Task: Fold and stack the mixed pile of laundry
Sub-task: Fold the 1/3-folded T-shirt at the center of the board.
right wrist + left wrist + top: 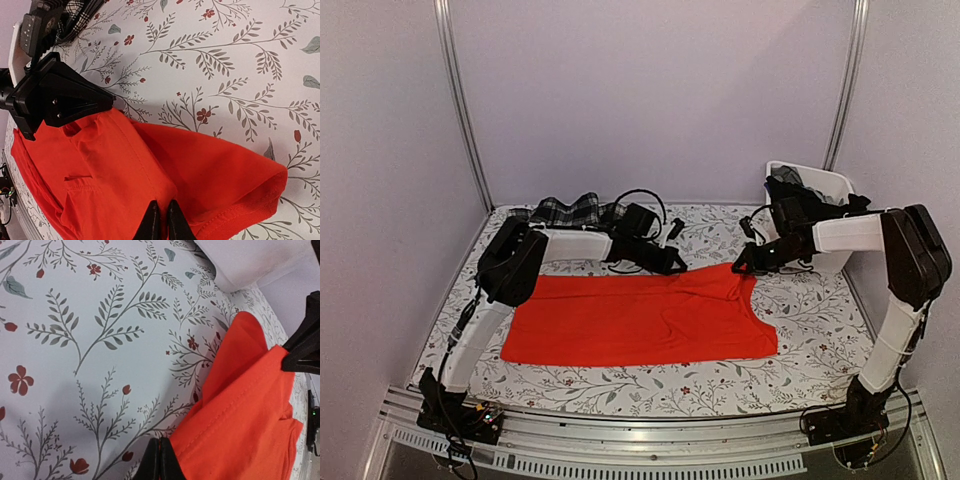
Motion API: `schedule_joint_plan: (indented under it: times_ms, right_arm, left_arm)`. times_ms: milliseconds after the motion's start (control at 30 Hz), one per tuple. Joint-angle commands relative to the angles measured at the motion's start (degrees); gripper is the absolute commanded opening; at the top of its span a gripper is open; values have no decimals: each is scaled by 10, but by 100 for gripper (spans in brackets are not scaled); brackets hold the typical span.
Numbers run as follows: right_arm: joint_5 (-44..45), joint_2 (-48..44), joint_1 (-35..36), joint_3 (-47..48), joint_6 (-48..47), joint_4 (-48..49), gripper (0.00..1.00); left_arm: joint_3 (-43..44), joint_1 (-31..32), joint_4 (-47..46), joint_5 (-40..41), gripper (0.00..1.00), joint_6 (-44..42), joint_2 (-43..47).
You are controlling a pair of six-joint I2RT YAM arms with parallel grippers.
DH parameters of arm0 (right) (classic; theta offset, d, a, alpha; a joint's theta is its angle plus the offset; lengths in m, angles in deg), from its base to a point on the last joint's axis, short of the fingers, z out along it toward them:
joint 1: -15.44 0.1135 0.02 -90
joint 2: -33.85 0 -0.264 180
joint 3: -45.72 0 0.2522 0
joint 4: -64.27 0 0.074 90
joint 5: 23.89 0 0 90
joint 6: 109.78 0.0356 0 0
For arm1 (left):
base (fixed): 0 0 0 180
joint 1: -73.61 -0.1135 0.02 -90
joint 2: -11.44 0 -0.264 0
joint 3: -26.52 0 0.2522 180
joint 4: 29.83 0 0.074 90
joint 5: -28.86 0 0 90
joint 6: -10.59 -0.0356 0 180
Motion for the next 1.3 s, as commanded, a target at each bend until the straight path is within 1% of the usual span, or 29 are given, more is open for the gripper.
schedule_joint_plan:
  times_ms: [0,67,133,233,267,400,533,633,733,900,1267]
  right_arm:
    - [-5,-27,2,-14,-5,8,8]
    - [-4,-22,2,-14,-7,4,10]
    - [-1,-18,2,-14,-8,3,14]
    - [-1,-16,1,-14,-10,3,2]
    - [-3,-16,2,-14,-11,3,0]
    - [-14,-30,4,-22,-14,2,0]
    - [-30,-64,15,-50,-15,9,0]
    - [-44,-92,20,-77,-14,18,0]
    - [-65,-111,27,-106,-13,34,0]
    - [-80,-114,38,-143,-11,49,0]
    - [-68,-141,50,-191,1,43,0]
  left_arm:
    - [-33,7,-50,9,0,-11,66]
    - [-33,8,-47,6,0,-12,67]
    - [-34,9,-46,6,0,-12,65]
    - [-35,12,-46,3,0,-15,66]
    - [-37,14,-45,2,0,-17,67]
    - [-50,20,-44,8,0,-32,84]
    - [-105,22,-60,18,0,-46,122]
    - [-163,23,-102,18,0,-51,163]
    - [-207,25,-118,24,0,-65,186]
    - [-253,29,-122,26,0,-82,200]
    - [-338,55,-124,45,0,-138,228]
